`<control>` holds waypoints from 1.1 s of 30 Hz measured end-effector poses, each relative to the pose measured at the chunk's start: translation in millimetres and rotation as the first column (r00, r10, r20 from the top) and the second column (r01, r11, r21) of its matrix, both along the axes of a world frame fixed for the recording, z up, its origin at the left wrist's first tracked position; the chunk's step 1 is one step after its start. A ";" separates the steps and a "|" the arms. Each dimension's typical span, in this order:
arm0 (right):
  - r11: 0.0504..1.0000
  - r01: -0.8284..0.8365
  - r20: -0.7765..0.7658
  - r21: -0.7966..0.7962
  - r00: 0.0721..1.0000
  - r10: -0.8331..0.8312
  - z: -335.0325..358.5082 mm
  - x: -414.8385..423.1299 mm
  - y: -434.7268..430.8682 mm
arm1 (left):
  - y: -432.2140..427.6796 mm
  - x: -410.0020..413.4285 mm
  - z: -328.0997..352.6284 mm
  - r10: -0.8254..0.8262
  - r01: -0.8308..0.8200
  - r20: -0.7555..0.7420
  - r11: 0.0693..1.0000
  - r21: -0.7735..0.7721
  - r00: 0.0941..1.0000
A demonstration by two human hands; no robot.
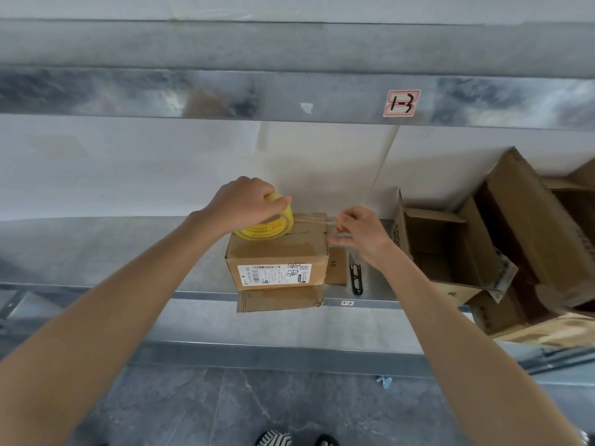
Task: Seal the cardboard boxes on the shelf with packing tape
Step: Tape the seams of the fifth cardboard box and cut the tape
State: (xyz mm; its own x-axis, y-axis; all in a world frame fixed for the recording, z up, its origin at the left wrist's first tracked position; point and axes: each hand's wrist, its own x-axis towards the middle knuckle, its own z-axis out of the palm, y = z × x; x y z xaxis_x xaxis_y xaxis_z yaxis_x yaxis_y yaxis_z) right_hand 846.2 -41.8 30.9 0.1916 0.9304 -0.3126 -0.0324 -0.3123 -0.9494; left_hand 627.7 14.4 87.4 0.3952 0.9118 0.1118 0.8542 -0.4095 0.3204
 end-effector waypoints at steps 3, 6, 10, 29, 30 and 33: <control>1.000 -0.003 0.055 -0.008 0.998 0.003 -5.2 1.5 -1.0 | 1.4 6.0 -1.8 0.006 -0.006 0.038 1.000 0.018 0.999; 1.000 -0.009 0.113 -0.003 0.994 0.009 -11.5 0.2 -2.0 | 0.6 3.9 -6.5 0.008 0.003 0.202 0.999 -0.054 0.979; 1.000 0.003 0.095 0.007 0.995 -0.004 -21.6 3.3 -4.9 | -2.3 -5.6 -16.0 0.101 -0.019 0.395 0.978 -0.207 0.913; 0.998 0.051 0.390 0.026 0.919 -0.057 -65.8 -16.5 -2.8 | -9.2 3.2 -22.0 0.083 -0.014 0.428 0.987 -0.162 0.900; 0.998 0.065 0.413 0.007 0.909 -0.061 -69.9 -15.1 -5.1 | -9.1 3.1 -21.5 0.082 -0.011 0.436 0.987 -0.163 0.896; 0.998 0.054 0.490 0.009 0.870 -0.052 -67.7 -13.3 -11.9 | -8.3 1.6 -22.3 0.076 -0.004 0.430 0.986 -0.166 0.900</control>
State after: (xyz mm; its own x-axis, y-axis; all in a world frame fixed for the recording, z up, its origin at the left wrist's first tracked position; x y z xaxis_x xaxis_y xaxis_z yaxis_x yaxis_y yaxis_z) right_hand 832.8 -53.7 -36.8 0.3701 0.9134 -0.1697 0.4204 -0.3276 -0.8462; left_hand 629.3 6.1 65.0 0.3029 0.9458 0.1173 0.6303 -0.2912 0.7197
